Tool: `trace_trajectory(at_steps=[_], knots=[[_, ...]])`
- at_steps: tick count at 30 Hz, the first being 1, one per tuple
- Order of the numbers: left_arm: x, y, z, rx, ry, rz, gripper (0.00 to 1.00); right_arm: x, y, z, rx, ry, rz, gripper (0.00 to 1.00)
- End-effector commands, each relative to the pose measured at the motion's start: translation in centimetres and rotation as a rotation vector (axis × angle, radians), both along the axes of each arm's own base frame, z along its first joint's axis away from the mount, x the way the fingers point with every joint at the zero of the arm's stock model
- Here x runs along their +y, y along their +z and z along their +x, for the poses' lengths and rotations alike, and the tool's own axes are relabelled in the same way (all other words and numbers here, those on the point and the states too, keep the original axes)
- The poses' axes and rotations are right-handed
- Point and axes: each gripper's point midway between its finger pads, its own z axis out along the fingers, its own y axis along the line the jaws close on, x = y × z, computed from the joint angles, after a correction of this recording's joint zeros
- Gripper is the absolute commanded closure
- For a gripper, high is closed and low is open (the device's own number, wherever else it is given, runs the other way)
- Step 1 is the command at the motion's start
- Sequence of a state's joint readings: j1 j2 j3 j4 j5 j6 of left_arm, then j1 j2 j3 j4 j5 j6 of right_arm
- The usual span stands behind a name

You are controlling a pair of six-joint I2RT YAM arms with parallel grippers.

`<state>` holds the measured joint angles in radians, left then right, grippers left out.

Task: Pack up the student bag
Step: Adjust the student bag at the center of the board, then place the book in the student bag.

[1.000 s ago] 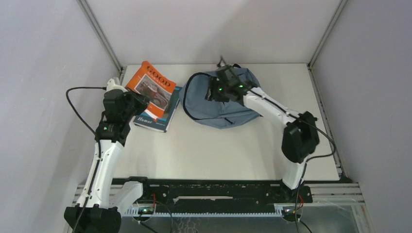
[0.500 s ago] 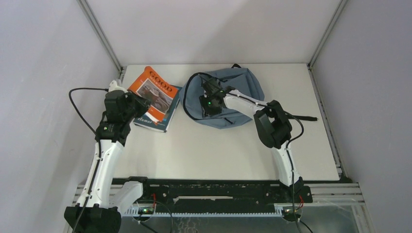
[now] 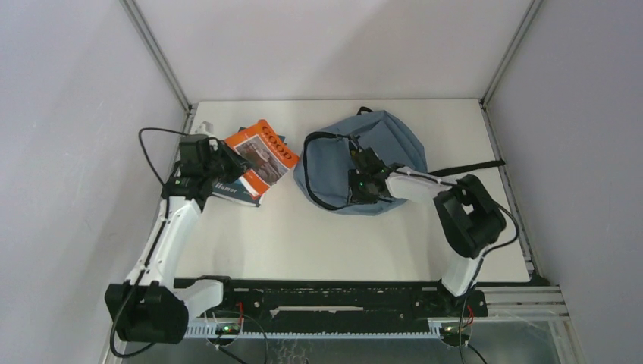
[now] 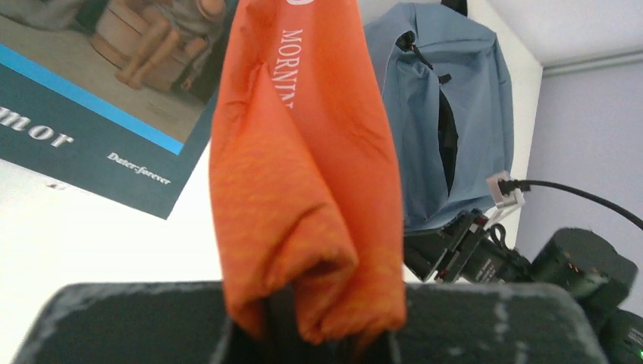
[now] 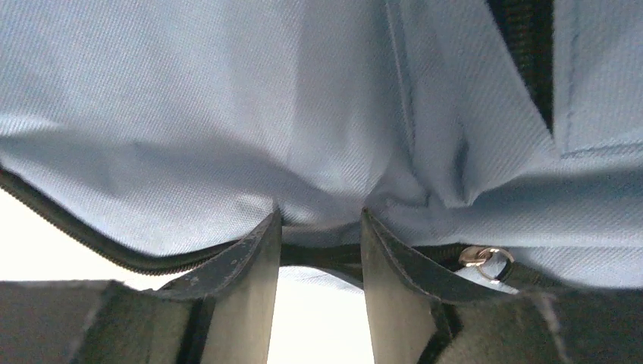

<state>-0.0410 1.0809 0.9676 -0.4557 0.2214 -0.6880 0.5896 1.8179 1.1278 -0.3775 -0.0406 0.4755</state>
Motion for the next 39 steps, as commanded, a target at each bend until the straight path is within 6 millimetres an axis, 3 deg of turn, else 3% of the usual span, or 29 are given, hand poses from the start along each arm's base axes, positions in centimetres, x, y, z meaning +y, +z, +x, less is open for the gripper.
trace_trajectory(at_steps=[1,5,9,13,23,35,37,39], knots=[[-2.3,2.1,0.5,-0.081,-0.126,-0.013,1.0,1.0,2.3,-3.4,-0.028,-0.034,0.017,0.49],[-2.2,1.7,0.2,-0.075,-0.127,-0.002,1.0,2.4,6.1,-3.3,-0.156,0.003,0.059,0.44],[-2.1,1.2,-0.1,-0.068,-0.127,0.005,1.0,5.3,10.2,-2.7,-0.279,0.153,0.198,0.34],[-2.2,0.0,-0.2,-0.038,-0.137,0.005,1.0,7.8,11.0,-1.6,-0.273,0.23,0.222,0.29],[-1.9,-2.7,-0.5,0.023,-0.132,0.03,1.0,12.7,9.8,0.4,-0.183,0.244,0.323,0.29],[-1.9,-3.5,-0.4,0.046,-0.141,0.035,1.0,13.7,4.9,0.9,-0.104,0.254,0.272,0.33],[-2.0,-3.7,-0.3,0.051,-0.143,0.033,1.0,13.5,4.2,1.1,-0.095,0.245,0.252,0.37],[-2.1,-3.7,-0.3,0.054,-0.147,0.029,1.0,13.1,3.8,1.3,-0.095,0.225,0.23,0.48]])
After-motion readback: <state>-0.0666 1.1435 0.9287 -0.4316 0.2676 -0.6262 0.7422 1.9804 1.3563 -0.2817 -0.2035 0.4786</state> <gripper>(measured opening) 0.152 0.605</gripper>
